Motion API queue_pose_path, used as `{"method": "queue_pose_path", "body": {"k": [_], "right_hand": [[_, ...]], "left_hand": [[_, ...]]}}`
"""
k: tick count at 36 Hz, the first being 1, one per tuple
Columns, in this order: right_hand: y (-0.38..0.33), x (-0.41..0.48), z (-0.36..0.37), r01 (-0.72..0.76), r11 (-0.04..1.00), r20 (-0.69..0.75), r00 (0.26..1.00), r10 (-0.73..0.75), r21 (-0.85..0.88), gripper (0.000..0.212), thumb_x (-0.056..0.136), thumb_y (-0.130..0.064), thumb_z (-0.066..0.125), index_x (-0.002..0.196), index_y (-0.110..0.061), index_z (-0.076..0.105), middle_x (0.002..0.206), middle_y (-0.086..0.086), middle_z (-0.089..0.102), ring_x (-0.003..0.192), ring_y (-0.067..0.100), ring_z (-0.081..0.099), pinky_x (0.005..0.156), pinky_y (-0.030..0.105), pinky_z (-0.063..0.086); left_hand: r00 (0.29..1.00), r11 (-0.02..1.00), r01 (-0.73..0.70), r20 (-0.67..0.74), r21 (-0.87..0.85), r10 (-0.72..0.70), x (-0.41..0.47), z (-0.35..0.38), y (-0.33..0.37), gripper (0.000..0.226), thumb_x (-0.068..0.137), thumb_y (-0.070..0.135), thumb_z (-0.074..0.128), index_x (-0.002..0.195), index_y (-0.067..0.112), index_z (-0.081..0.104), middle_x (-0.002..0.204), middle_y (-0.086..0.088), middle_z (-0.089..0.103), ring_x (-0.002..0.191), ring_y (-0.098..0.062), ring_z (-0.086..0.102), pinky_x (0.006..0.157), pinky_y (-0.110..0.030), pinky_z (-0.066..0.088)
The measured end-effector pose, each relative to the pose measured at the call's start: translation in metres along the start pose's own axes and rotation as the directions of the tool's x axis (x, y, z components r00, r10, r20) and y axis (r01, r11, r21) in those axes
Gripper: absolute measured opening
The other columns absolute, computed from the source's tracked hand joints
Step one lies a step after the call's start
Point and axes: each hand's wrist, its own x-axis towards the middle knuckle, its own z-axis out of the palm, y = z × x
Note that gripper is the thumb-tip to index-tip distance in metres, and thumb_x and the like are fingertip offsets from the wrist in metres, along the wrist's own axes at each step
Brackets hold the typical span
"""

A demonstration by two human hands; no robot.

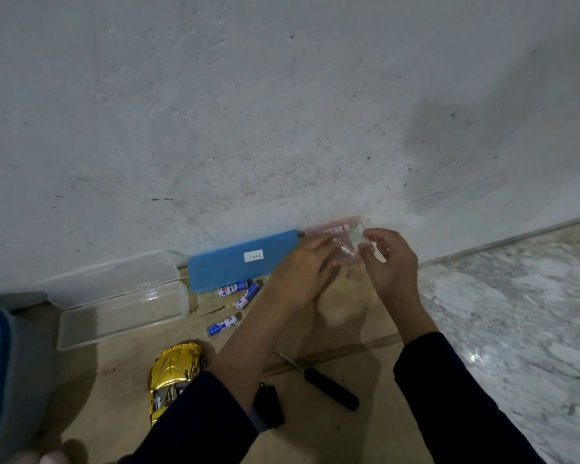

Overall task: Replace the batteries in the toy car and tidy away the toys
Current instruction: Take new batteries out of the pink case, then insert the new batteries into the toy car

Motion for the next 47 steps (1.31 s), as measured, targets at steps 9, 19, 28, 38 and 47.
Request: {"method": "queue_pose_path", "body": {"k": [9, 19, 28, 38, 47], "right_hand": [[0.01, -0.013, 0.002, 0.11, 0.993, -0.009, 0.994, -0.11, -0.033, 0.025, 0.081, 0.003, 0.065, 0.106, 0.007, 0.067, 0.109, 0.021, 0.066, 0.102, 0.011, 0.056, 0.089, -0.002, 0.034], [-0.01, -0.011, -0.009, 0.133, 0.985, 0.096, 0.988, -0.123, -0.114, 0.034, 0.08, 0.015, 0.056, 0.11, 0.002, 0.066, 0.117, 0.015, 0.064, 0.109, 0.023, 0.06, 0.097, 0.011, 0.035], [-0.076, -0.05, 0.047, 0.282, 0.954, 0.459, 0.837, -0.297, 0.103, 0.03, 0.081, 0.004, 0.048, 0.1, -0.001, 0.07, 0.104, 0.012, 0.069, 0.1, 0.022, 0.064, 0.092, 0.023, 0.045], [-0.099, -0.108, 0.108, 0.506, 0.858, 0.792, 0.558, -0.249, -0.086, 0.037, 0.088, 0.0, 0.05, 0.123, -0.009, 0.059, 0.125, 0.009, 0.057, 0.12, 0.023, 0.048, 0.102, 0.026, 0.033], [-0.107, -0.116, 0.115, 0.528, 0.822, 0.755, 0.622, -0.205, -0.211, 0.034, 0.088, 0.0, 0.054, 0.121, -0.007, 0.061, 0.122, 0.013, 0.057, 0.116, 0.029, 0.05, 0.099, 0.035, 0.039]], "left_hand": [[0.998, 0.996, 0.065, -0.02, 0.063, -0.064, 0.003, 0.01, 0.012, 0.04, 0.095, 0.011, 0.052, 0.135, 0.009, 0.051, 0.144, -0.007, 0.046, 0.135, -0.022, 0.038, 0.11, -0.029, 0.031], [0.993, 0.989, 0.106, 0.046, 0.1, -0.111, -0.026, -0.006, 0.019, 0.055, 0.095, 0.022, 0.053, 0.146, 0.019, 0.033, 0.155, 0.003, 0.029, 0.14, -0.019, 0.028, 0.112, -0.034, 0.027], [0.87, 0.854, 0.488, -0.173, 0.18, -0.461, -0.162, -0.026, -0.005, 0.062, 0.097, 0.036, 0.043, 0.151, 0.022, 0.015, 0.16, -0.006, 0.008, 0.147, -0.022, 0.007, 0.118, -0.034, 0.006], [0.632, 0.57, 0.771, -0.234, 0.285, -0.738, -0.24, -0.009, -0.02, 0.102, 0.075, 0.073, 0.053, 0.15, 0.023, 0.005, 0.149, -0.025, 0.022, 0.134, -0.04, 0.031, 0.1, -0.054, 0.037], [0.612, 0.595, 0.786, -0.074, 0.167, -0.788, -0.24, -0.013, -0.028, 0.098, 0.086, 0.041, 0.063, 0.149, 0.028, -0.011, 0.143, -0.022, 0.019, 0.121, -0.034, 0.039, 0.092, -0.037, 0.043]]}}
